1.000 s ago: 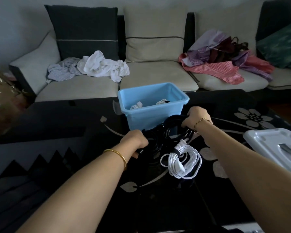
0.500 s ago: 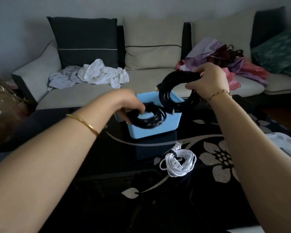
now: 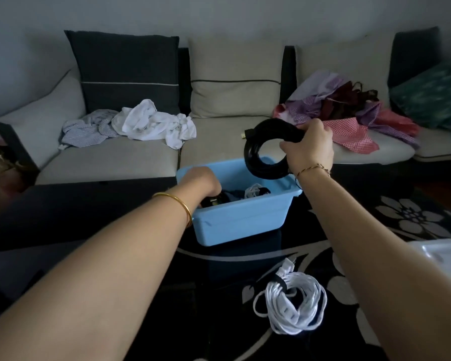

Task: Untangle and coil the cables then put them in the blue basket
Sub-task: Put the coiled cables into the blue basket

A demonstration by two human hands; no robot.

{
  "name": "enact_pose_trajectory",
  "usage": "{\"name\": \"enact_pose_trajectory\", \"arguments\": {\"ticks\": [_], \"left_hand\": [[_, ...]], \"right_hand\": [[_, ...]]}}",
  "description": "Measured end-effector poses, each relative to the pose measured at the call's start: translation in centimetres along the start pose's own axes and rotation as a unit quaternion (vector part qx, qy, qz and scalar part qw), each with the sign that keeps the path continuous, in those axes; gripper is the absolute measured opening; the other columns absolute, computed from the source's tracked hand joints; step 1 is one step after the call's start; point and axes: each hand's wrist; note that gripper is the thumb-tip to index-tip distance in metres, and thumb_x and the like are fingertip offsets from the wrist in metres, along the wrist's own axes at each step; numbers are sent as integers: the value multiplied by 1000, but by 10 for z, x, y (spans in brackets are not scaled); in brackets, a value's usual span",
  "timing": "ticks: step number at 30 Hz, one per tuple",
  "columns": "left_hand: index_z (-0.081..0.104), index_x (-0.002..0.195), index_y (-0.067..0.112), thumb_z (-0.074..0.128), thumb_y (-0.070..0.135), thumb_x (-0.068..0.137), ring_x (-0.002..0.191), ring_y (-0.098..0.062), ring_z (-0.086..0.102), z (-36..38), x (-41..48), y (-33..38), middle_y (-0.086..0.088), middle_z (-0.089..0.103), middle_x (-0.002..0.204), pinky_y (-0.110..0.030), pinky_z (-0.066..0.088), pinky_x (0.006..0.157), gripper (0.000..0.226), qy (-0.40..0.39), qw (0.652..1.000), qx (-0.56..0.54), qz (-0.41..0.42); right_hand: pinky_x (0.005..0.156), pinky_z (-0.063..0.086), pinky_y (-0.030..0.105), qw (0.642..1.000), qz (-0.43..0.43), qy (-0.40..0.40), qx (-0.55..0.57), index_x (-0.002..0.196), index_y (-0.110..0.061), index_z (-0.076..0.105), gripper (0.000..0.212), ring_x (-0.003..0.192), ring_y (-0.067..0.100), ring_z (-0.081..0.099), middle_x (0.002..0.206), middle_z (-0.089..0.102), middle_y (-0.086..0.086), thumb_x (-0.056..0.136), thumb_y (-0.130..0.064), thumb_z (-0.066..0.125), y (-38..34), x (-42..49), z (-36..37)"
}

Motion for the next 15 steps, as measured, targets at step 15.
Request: {"name": "enact_pose_trajectory", "arguments": {"ticks": [15], "left_hand": [[59, 88, 4, 48, 8, 88, 85, -32, 60, -13, -53, 25, -15, 66, 101, -31, 42, 67, 11, 179, 958, 35, 219]], "right_hand": [[74, 40, 32, 907, -133, -173, -360, 117, -10, 60, 25, 108, 30, 58, 120, 60, 10, 96, -15, 47, 4, 0, 38]]}}
Point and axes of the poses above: each hand's wrist, its own x-axis towards the middle knuckle, its own z-axis out of the palm, y = z × x
